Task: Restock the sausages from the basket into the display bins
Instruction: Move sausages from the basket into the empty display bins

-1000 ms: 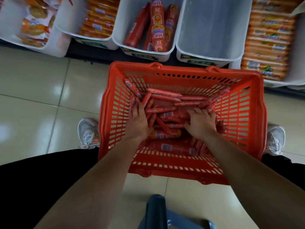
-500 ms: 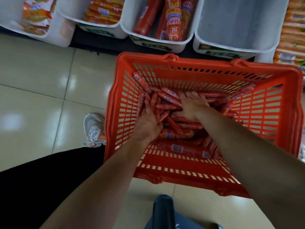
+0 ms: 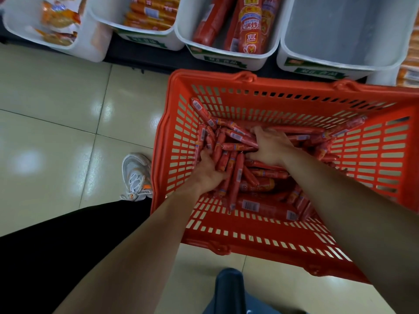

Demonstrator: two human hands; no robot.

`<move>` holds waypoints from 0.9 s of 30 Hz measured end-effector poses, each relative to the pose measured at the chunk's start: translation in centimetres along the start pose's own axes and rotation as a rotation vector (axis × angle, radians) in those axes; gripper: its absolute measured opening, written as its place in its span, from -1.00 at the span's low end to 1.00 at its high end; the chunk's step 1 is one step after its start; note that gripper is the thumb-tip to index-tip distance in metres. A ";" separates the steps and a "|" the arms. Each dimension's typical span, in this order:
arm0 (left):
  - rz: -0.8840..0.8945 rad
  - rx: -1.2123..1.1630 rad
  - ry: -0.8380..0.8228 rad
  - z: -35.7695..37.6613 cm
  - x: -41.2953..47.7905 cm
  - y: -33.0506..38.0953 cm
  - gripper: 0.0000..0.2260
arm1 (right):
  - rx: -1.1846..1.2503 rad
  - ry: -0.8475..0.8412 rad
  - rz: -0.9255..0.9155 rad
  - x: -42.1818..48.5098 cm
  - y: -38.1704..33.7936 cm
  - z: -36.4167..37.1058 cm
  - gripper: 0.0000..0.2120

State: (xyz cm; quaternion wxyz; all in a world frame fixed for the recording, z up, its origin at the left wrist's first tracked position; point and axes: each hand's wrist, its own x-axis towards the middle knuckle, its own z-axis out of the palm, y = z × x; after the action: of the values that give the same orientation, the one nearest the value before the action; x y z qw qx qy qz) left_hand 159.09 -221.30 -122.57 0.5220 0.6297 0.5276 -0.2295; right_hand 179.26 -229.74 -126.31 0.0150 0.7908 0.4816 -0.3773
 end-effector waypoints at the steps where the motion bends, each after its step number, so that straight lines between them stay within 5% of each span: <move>1: -0.008 -0.022 -0.001 0.0 0.1 0.2 -0.22 | 0.012 -0.009 -0.002 0.0 0.0 0.2 -0.22; 7: 0.015 -0.063 0.028 1.1 0.0 1.0 -0.13 | 0.048 -0.006 0.005 -0.3 -0.3 -0.4 -0.29; 15: 0.063 0.168 -0.119 1.0 -0.2 1.7 -0.48 | 0.120 0.246 0.166 -5.8 -0.4 -1.2 -0.47; 24: 0.136 0.370 -0.051 4.1 -1.3 3.1 -0.22 | 0.348 0.473 0.405 -10.1 -1.7 0.6 -0.57; 27: 0.173 0.344 -0.055 5.0 -1.4 3.5 -0.26 | 0.399 0.386 0.518 -11.5 -0.7 1.2 -0.57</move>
State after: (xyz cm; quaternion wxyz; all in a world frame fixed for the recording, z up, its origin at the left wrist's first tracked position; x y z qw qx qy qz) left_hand 163.03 -226.04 -121.67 0.4387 0.7462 0.4101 -0.2875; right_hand 175.15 -238.42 -119.92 -0.1354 0.9303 0.1768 -0.2915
